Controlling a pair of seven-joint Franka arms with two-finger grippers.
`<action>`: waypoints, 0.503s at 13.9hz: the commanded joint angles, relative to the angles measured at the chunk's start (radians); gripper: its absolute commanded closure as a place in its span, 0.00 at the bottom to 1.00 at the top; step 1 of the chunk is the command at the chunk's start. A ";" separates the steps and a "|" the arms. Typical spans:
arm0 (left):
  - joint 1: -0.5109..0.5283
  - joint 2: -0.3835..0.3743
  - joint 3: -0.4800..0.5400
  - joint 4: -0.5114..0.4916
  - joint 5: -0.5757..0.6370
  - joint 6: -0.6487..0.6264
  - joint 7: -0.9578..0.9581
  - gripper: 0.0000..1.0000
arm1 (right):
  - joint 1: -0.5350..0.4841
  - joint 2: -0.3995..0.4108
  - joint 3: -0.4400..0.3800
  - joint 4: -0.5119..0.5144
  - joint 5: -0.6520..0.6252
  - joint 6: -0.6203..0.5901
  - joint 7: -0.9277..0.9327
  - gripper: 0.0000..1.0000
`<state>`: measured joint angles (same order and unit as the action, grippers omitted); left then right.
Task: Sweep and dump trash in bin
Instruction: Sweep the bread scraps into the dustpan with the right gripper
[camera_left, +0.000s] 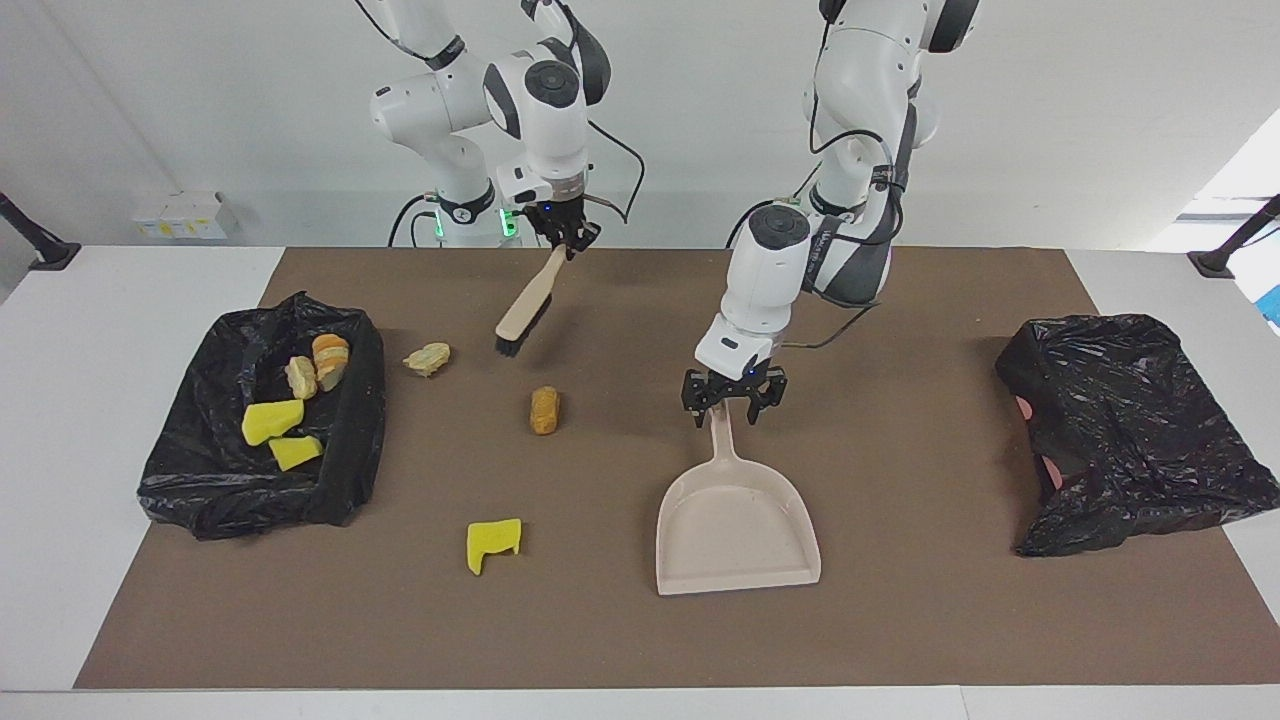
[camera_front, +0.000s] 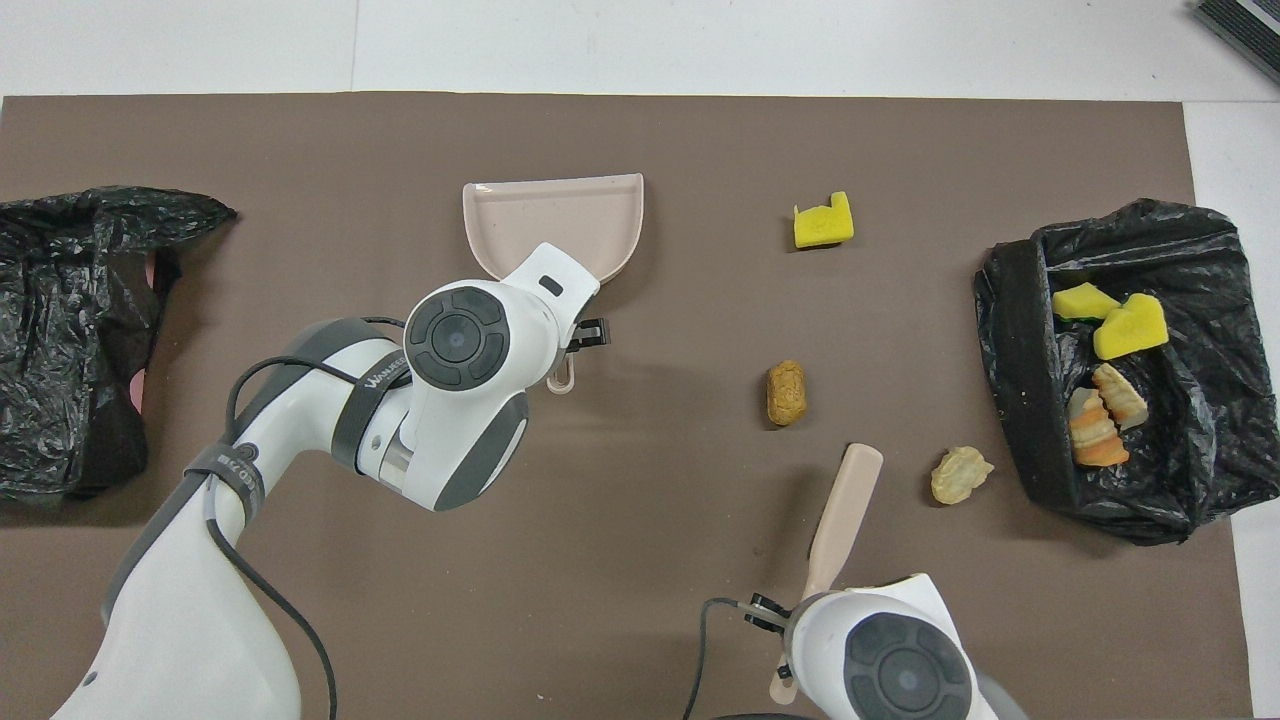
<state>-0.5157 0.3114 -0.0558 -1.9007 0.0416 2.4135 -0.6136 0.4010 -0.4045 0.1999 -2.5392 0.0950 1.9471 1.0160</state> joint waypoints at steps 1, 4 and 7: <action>-0.017 -0.052 0.011 -0.061 -0.017 -0.011 0.054 0.32 | -0.050 -0.023 0.009 -0.015 -0.079 -0.095 0.021 1.00; -0.012 -0.048 0.011 -0.048 -0.017 -0.017 0.052 0.67 | -0.117 -0.030 0.010 -0.015 -0.156 -0.174 0.024 1.00; 0.000 -0.037 0.013 -0.014 -0.017 -0.022 0.057 0.95 | -0.188 -0.030 0.010 -0.041 -0.164 -0.171 -0.031 1.00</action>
<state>-0.5182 0.2935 -0.0520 -1.9191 0.0413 2.4125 -0.5818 0.2610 -0.4071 0.2001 -2.5475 -0.0487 1.7786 1.0148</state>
